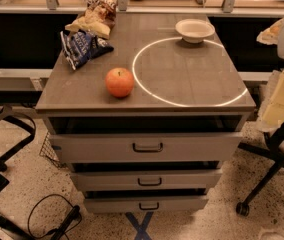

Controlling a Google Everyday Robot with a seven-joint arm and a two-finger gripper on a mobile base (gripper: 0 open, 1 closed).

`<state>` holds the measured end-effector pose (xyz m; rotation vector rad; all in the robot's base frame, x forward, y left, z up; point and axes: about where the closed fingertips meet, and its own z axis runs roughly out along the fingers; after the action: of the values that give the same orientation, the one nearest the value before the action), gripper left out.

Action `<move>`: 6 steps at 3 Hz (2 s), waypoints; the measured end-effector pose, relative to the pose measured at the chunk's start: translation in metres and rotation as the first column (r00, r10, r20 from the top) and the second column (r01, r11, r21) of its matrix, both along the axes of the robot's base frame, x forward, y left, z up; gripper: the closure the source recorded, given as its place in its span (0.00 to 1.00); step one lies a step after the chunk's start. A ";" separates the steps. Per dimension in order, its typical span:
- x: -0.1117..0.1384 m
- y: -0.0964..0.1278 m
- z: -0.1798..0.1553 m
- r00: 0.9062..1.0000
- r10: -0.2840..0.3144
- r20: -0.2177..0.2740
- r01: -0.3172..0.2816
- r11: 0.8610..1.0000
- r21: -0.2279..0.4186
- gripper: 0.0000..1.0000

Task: Move paper bowl near apple

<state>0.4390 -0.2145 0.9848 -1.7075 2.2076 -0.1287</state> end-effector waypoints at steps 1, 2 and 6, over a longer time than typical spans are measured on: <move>0.001 0.000 0.001 1.000 -0.001 0.005 0.001 1.000 0.000 0.00; 0.027 -0.006 0.004 0.997 -0.024 0.068 0.027 0.998 -0.051 0.00; 0.157 -0.027 0.012 0.904 -0.176 0.389 0.289 0.923 -0.254 0.00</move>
Offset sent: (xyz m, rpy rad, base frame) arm 0.0976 -0.0239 0.0102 -0.1933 -0.2242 -0.0948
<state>0.5961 -0.2419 0.9965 -1.4029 2.1794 -0.8193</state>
